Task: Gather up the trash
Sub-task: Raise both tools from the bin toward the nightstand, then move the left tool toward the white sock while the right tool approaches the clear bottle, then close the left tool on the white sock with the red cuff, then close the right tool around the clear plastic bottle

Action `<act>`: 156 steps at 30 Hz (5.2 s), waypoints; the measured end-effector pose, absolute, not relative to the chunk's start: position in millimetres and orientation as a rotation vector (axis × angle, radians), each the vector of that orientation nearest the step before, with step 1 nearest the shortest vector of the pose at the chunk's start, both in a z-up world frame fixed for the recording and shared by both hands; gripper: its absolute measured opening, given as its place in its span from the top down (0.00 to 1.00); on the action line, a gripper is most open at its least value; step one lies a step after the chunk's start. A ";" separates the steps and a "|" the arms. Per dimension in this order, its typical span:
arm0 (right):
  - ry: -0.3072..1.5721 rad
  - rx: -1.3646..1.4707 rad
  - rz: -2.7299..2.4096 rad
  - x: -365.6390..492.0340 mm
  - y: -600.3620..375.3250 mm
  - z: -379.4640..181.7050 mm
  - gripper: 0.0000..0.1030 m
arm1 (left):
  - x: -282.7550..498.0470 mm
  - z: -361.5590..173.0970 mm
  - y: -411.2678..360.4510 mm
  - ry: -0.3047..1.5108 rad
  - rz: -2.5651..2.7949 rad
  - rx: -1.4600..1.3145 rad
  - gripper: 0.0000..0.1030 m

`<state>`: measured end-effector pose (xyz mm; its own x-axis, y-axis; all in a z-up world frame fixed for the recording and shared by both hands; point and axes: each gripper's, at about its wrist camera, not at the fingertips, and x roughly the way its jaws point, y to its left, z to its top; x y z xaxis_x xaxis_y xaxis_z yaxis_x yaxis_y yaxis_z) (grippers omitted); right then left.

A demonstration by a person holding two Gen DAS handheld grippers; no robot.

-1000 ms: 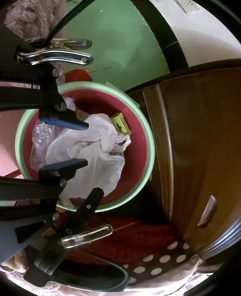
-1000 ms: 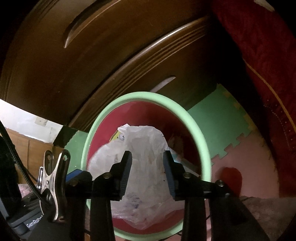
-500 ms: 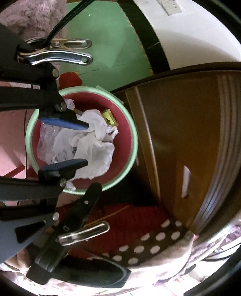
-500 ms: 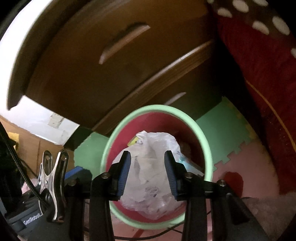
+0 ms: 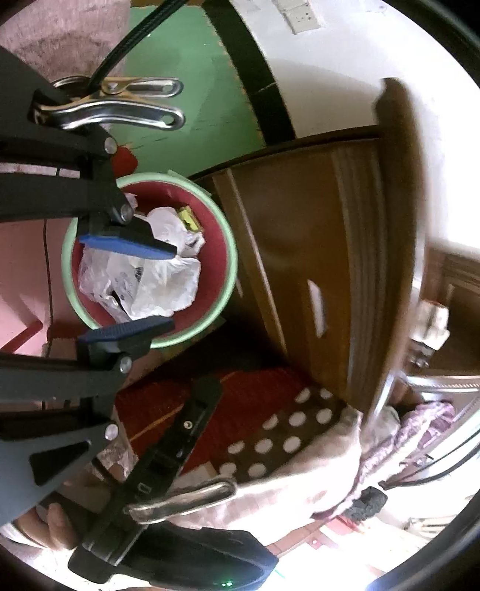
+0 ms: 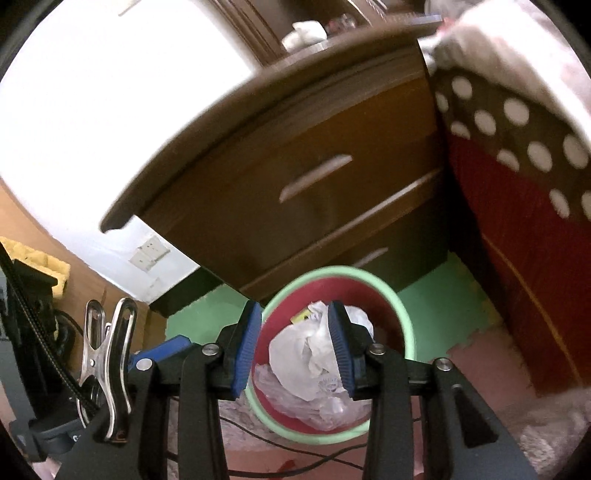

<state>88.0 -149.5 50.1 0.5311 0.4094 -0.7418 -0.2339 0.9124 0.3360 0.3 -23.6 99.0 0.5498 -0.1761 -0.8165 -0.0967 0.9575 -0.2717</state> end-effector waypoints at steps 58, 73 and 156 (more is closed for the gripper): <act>0.543 0.109 0.357 202.9 -210.0 244.7 0.62 | 232.7 284.3 -73.4 0.729 -0.062 -0.161 0.47; 0.521 0.120 0.307 295.0 -205.5 245.0 0.62 | 358.3 252.8 -55.0 0.764 -0.011 -0.131 0.37; 0.869 -0.399 0.199 535.5 -89.4 162.5 0.63 | 462.8 188.4 30.4 0.858 0.160 -0.361 0.73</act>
<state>535.5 -89.4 162.5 0.6329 0.0089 -0.7742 -0.3293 0.9081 -0.2588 462.8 30.4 188.4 0.6467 -0.0069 -0.7627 -0.2808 0.9276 -0.2464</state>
